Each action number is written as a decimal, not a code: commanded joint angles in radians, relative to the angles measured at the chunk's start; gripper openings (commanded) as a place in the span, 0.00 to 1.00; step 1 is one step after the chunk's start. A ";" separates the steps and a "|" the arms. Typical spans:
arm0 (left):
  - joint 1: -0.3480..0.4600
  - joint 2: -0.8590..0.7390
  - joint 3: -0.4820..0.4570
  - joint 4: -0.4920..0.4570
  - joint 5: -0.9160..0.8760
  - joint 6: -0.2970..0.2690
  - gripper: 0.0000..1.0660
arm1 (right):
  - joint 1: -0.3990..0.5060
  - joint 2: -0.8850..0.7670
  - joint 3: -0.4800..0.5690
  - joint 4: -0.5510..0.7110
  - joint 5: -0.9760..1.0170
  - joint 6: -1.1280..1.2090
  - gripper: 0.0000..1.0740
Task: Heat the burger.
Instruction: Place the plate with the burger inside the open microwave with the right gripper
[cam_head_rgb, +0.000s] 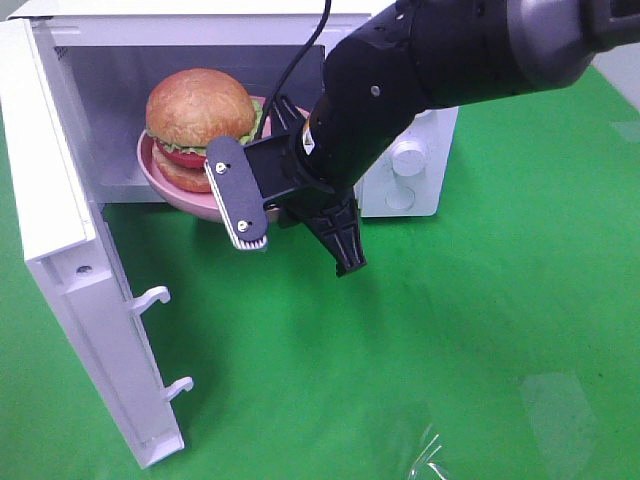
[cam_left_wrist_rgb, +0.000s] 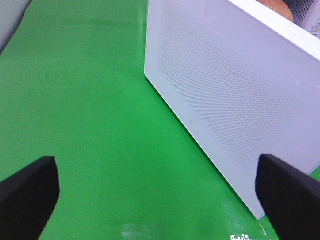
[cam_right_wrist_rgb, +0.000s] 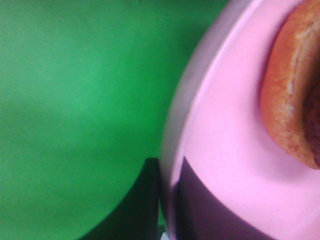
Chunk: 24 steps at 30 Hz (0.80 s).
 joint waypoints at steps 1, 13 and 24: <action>0.004 -0.014 0.003 -0.006 -0.011 0.000 0.94 | -0.010 0.004 -0.044 -0.023 -0.033 0.050 0.00; 0.004 -0.014 0.003 -0.006 -0.011 0.000 0.94 | -0.010 0.113 -0.181 -0.046 0.037 0.074 0.00; 0.004 -0.014 0.003 -0.006 -0.011 0.000 0.94 | -0.001 0.194 -0.300 -0.069 0.091 0.161 0.00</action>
